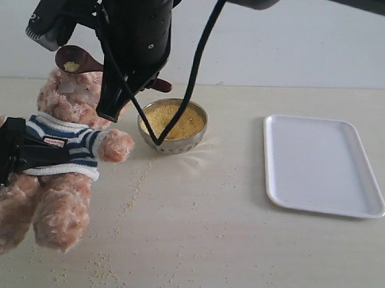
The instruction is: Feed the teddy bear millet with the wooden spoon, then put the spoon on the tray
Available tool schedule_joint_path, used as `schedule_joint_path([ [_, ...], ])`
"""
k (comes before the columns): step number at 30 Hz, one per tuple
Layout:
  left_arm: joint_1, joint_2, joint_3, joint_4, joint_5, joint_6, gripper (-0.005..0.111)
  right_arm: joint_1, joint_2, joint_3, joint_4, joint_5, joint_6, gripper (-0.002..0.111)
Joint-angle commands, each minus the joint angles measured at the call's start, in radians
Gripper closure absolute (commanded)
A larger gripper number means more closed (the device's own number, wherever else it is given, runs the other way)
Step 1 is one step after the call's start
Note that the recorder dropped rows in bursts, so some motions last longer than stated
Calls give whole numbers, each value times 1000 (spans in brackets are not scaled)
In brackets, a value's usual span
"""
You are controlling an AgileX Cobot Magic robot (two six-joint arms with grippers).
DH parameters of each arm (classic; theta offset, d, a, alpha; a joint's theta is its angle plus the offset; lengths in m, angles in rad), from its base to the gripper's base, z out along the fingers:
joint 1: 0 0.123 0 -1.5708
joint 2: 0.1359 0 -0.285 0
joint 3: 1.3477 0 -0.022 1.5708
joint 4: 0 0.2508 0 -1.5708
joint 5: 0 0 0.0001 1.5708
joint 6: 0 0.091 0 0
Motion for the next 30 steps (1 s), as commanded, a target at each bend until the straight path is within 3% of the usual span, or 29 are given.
schedule_joint_path([
  [1, -7, 1, -5, -17, 23, 1, 102, 2, -2, 0, -25, 17, -41, 108],
  [30, -7, 1, -5, -24, 38, 1, 102, 129, 103, 0, -435, 20, 112, 109],
])
